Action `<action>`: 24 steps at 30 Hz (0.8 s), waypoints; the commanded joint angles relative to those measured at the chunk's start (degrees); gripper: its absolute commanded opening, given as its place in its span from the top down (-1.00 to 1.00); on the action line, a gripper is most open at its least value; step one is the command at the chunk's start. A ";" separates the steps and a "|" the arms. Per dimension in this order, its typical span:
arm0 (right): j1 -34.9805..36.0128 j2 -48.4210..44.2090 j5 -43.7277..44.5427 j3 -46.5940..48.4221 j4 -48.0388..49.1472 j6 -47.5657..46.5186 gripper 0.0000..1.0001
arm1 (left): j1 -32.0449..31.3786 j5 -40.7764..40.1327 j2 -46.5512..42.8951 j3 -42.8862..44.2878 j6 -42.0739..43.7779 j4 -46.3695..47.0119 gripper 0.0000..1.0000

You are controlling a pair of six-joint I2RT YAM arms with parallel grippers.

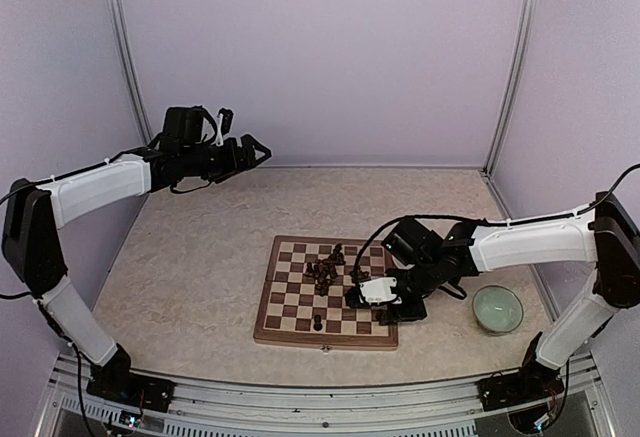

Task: Set up the chess pieces on the board
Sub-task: Place the pawn at a7, then pick up the rook from the chessboard.

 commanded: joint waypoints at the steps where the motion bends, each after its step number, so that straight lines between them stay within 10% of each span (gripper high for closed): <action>1: -0.81 -0.92 -1.04 1.74 -1.37 0.93 -0.03 | -0.63 -0.30 0.81 2.22 1.45 -1.33 -0.89; 7: -7.64 -0.57 -11.14 12.97 -6.66 3.01 -0.18 | -0.90 -0.36 1.16 2.51 1.64 -1.84 -0.91; 24: -14.85 20.98 -16.18 28.04 -7.70 15.72 0.26 | -2.29 0.27 2.13 4.20 3.15 -3.83 -0.98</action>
